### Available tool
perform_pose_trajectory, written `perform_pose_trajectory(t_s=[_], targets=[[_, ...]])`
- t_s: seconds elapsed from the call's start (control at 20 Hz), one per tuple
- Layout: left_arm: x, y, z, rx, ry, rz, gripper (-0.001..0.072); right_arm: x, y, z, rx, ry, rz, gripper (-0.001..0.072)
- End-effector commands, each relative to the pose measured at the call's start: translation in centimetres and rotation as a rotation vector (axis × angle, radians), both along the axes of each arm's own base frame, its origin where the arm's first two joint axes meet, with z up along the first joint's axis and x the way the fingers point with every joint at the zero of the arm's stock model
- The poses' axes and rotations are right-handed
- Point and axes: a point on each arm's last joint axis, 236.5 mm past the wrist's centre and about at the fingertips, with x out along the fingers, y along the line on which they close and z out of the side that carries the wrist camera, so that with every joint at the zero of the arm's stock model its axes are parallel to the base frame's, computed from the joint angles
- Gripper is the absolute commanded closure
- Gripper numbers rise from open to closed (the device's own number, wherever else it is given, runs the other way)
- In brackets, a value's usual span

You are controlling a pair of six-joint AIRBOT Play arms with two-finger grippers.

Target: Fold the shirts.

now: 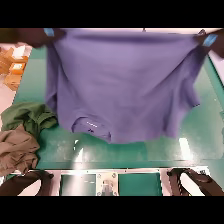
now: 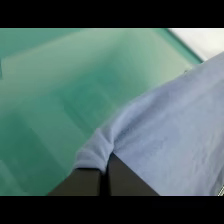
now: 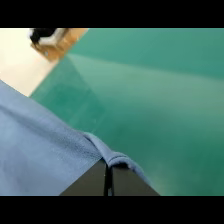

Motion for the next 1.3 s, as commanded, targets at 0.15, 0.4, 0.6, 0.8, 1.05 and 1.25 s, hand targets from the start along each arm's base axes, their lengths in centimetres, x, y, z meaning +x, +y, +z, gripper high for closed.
perform_pose_trajectory(t_s=[0.15,0.4,0.6,0.8,1.05,1.25], targets=[[8.3,1.1,-23.5,0.072,0.329,0.117,0.0681,3.0,0.7,-25.3,0.069,0.442,-0.149,0.0699],[12.5,-0.6,-34.0,0.012,0.543,0.128,0.0357,6.4,-1.2,-35.9,0.059,0.658,-0.264,0.0698],[11.3,0.8,-30.6,0.067,0.654,0.084,0.0007,9.2,-3.6,-32.7,0.104,0.648,-0.25,0.0483],[4.3,0.9,-29.7,0.092,0.95,0.007,0.0007,10.4,-6.8,-29.6,0.137,0.622,-0.262,0.0344],[-5.0,-4.9,-34.3,0.099,1.061,0.016,0.0007,10.2,-9.6,-30.3,0.141,0.638,-0.295,0.0338],[-10.0,-10.0,-38.5,0.137,1.108,0.067,0.0008,10.2,-9.5,-31.1,0.143,0.656,-0.29,0.0339]])
